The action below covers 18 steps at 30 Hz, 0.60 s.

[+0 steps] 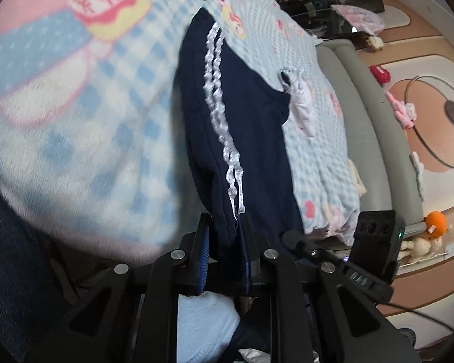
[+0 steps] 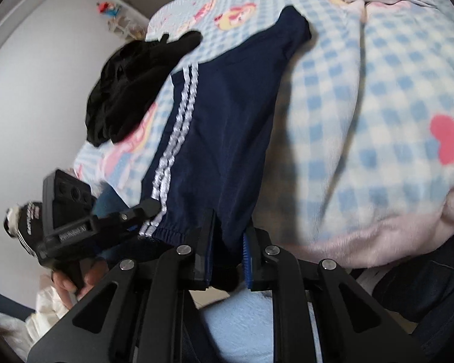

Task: Fold clothes

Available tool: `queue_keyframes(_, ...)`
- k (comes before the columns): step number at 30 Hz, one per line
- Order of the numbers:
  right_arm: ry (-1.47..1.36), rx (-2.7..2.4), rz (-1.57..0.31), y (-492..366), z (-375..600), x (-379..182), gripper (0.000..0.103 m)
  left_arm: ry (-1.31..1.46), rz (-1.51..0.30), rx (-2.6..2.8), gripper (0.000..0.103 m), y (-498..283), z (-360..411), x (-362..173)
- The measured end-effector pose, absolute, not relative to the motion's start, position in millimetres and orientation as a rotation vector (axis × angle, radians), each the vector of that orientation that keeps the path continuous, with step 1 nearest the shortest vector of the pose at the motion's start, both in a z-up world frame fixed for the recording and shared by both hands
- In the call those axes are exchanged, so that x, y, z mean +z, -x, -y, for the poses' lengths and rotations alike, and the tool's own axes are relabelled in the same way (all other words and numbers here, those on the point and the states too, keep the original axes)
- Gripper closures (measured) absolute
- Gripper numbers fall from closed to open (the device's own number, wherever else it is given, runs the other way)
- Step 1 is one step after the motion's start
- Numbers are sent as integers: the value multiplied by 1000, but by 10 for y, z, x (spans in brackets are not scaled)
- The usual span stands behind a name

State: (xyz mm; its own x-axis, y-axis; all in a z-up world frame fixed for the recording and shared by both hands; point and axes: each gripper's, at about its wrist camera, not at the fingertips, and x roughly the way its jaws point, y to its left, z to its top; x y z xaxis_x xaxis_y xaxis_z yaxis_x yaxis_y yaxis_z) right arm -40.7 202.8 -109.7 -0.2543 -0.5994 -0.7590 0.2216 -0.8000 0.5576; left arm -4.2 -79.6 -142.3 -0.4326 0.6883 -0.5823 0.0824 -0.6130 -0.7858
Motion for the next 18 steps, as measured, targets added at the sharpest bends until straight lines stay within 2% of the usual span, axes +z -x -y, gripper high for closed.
queue_keyframes(4,-1402,-2150,361,441,-1959,-914,85,1322,1053,2097,85,225,807,-1265)
queue_keyframes(7,-1344,-2159,351,618,-1944,-760,84,1269,1046,2112,85,566,824,-1134)
queue_keyframes(8,-1339,-2152,351,726,-1926,-728,84,1244,1055,2123,84,717,840,-1075)
queue_keyframes(9,-1338,-2150,346,834,-1901,-704,83,1223,1065,2134,78,861,854,-1022)
queue_keyframes(10,-1335,-2151,348,969,-1866,-676,80,1213,1071,2146,73,987,867,-986)
queue_keyframes(11,-1326,-2158,367,1113,-1835,-652,69,1196,1073,2160,61,1125,884,-947)
queue_keyframes(12,-1319,-2170,407,1261,-1824,-637,52,1182,1075,2173,52,1249,901,-915)
queue_keyframes(16,-1331,-2246,516,1602,-1833,-589,50,1148,1055,2258,52,1424,1016,-896)
queue_keyframes(18,-1306,-2299,512,1626,-1880,-570,47,1126,962,2411,55,1353,1058,-946)
